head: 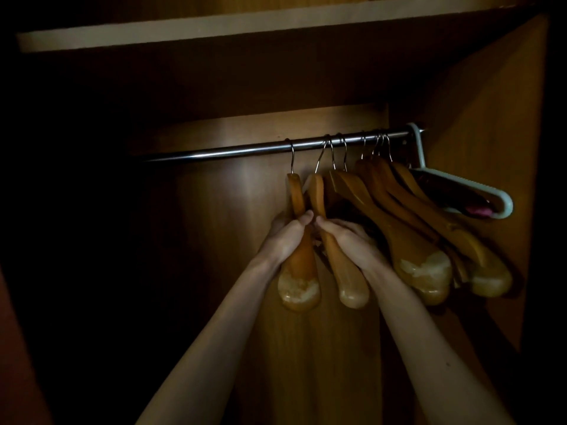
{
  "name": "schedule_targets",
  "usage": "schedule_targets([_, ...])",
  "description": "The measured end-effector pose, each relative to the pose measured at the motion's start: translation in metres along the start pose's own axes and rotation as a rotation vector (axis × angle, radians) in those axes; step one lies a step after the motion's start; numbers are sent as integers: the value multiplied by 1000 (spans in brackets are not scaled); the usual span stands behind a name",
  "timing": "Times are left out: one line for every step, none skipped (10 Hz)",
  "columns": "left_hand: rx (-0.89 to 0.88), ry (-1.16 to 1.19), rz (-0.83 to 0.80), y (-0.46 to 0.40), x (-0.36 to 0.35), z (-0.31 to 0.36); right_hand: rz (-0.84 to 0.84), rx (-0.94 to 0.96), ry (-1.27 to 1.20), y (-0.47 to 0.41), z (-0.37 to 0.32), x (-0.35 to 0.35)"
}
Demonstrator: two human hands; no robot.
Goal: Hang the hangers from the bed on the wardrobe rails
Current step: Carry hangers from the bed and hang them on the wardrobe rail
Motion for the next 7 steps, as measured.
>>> schedule_targets([-9,37,19,0,0,-17,16,-63,-64,19,17,-4])
schedule_targets([-102,23,191,11,11,-27,114,-140,-133,44,42,3])
schedule_targets([-242,73,322,36,15,-50,121,-200,-301,70,77,3])
schedule_targets([-232,90,333,55,7,-94,145,-215,-340,97,112,7])
schedule_targets([-80,13,262,62,-15,-159,129,-299,-205,124,156,5])
schedule_targets([108,-135,31,75,-57,-237,55,-438,-90,156,220,-3])
schedule_targets([255,-327,-263,110,-105,-315,-42,-552,29,198,281,-18])
Point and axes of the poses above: each hand's wrist, its own y-axis away from the middle knuckle, its own x-axis out of the back of the hand, z = x × y, the point moved 10 cm from there along -y, towards the middle knuckle, and after that the axes turned 3 degrees about -z, right-handed, at the moved point
